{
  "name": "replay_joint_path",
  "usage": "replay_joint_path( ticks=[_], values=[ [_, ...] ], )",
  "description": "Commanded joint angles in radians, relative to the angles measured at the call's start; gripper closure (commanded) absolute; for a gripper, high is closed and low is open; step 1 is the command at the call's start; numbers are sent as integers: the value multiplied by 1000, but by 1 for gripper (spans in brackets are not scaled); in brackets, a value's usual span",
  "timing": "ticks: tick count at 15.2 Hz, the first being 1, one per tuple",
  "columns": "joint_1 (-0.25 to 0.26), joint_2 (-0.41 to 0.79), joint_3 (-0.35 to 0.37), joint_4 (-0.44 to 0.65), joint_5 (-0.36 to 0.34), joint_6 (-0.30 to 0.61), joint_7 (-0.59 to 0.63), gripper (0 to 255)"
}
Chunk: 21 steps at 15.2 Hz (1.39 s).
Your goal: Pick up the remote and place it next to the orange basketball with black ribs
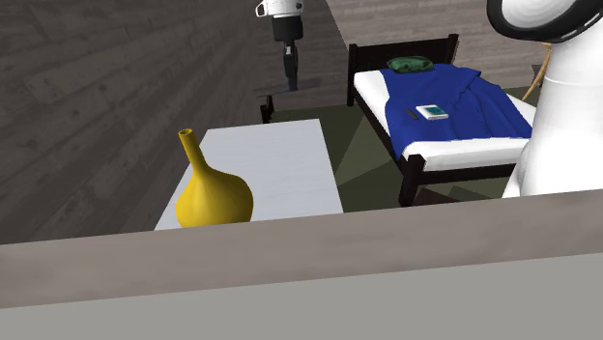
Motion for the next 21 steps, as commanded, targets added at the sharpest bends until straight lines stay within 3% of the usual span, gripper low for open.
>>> replay_joint_path(
  ticks=[1,5,13,21],
  values=[
    [-1,11,0,43,1,-32,1,255],
    [-3,32,-1,122,3,-90,3,255],
    [107,-78,71,-31,-5,-36,179,255],
    [210,-115,153,-82,-6,-8,363,255]
  ],
)
